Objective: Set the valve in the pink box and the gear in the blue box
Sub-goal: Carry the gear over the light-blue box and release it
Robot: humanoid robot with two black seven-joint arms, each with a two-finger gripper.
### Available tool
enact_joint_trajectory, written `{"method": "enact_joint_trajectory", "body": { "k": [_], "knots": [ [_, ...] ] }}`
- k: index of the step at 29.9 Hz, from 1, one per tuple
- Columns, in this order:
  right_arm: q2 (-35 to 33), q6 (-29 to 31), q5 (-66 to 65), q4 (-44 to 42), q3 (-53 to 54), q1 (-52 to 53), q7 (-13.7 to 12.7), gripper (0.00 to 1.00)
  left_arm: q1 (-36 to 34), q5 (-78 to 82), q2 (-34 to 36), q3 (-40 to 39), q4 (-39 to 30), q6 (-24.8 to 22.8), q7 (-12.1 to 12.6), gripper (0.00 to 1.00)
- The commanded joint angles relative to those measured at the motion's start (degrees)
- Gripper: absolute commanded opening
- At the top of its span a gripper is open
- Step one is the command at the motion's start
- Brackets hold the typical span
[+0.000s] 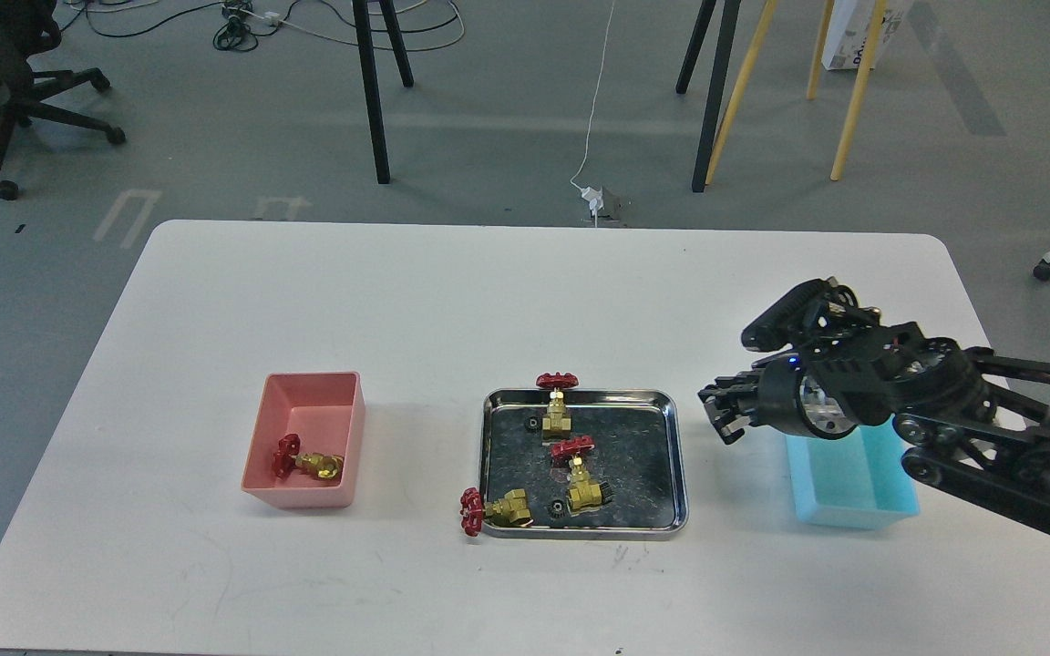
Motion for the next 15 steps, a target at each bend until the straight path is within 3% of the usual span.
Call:
{"method": "enact_joint_trajectory", "body": {
  "k": [1, 5, 11, 13, 15],
  "knots": [
    [-9.16, 0.00, 3.25, 4.68, 2.33, -2.22, 0.11, 0.01, -0.22, 0.07, -0.03, 0.01, 0.04, 0.09, 0.00, 1.00],
    [-15.16, 0.00, 3.88, 6.44, 3.48, -5.65, 0.20, 0.01, -1.19, 0.07, -0.38, 0.01, 0.12, 0.09, 0.00, 1.00],
    [-13.24, 0.00, 3.61, 5.13, 3.39, -7.76, 0.11, 0.03, -2.33, -0.02, -0.38, 0.01, 1.79, -0.09, 0.00, 1.00],
    [-11.39, 0.00, 3.61, 2.94, 3.74, -8.81, 0.02, 0.19, -2.33, -0.02, -0.38, 0.10, 1.88, -0.35, 0.00, 1.00],
    [-10.60, 0.00, 3.61, 1.88, 4.01, -9.52, -0.06, 0.50, -2.24, -0.02, -0.38, 0.10, 1.88, -0.79, 0.00, 1.00]
  ]
}}
